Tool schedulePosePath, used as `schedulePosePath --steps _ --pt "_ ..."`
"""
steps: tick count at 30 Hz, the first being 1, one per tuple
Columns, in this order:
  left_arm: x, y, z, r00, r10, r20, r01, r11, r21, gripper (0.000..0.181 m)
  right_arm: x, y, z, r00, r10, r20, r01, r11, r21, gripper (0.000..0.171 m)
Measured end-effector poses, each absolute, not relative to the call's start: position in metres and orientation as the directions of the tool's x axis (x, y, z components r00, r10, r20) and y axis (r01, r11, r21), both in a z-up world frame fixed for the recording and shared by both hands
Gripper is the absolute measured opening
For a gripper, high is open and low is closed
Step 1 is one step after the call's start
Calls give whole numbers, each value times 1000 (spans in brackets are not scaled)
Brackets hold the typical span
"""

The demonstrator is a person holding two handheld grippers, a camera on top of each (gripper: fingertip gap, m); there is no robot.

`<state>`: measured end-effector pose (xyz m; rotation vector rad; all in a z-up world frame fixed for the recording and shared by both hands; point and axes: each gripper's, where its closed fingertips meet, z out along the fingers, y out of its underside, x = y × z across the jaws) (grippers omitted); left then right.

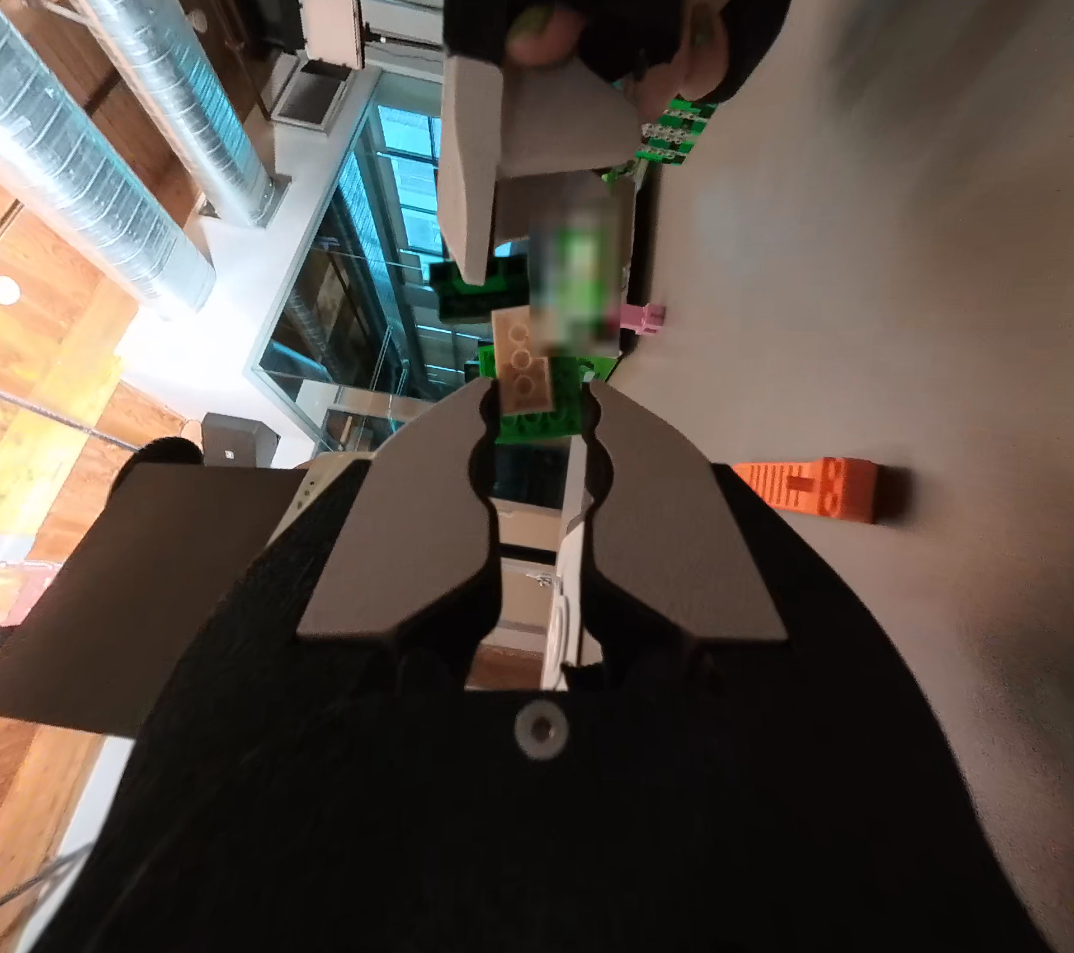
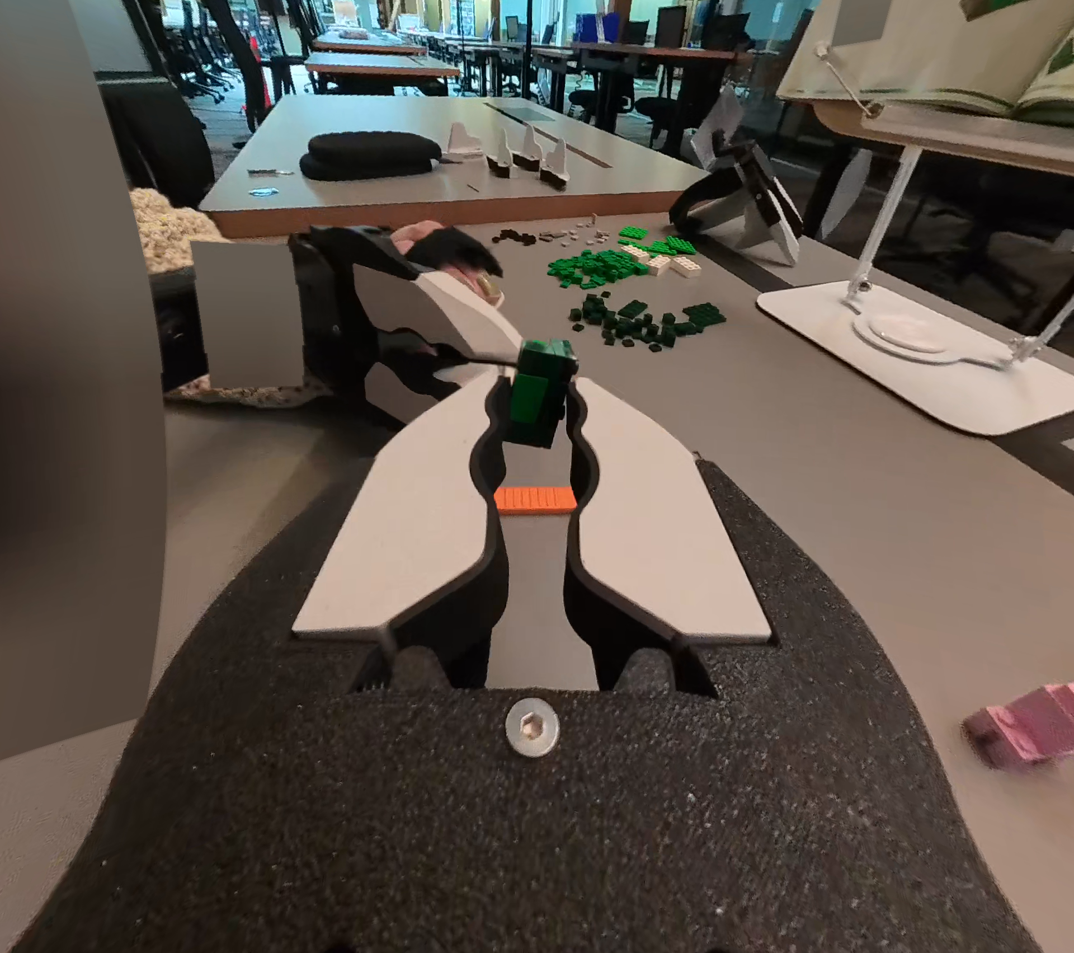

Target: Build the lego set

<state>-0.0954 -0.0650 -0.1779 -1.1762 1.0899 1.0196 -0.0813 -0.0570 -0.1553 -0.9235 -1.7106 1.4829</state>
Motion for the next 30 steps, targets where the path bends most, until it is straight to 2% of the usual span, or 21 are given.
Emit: schedulePosePath --steps 8,11,21,30 --pt "-96 -68 -181 163 26 -986 -982 104 -159 25 -84 -62 -170 -547 837 -26 158 73 -985 18" --pt "-97 -68 -180 192 21 -981 -976 106 -189 25 -85 -65 -173 -551 834 -30 165 73 -984 18" --pt "-98 -66 -181 206 12 -979 -975 86 -204 25 -88 -65 -171 -539 840 -58 156 32 -987 18" --pt "-101 -64 -176 266 23 -964 -963 46 -265 25 -92 -66 -162 -541 830 -139 96 -104 -990 23"
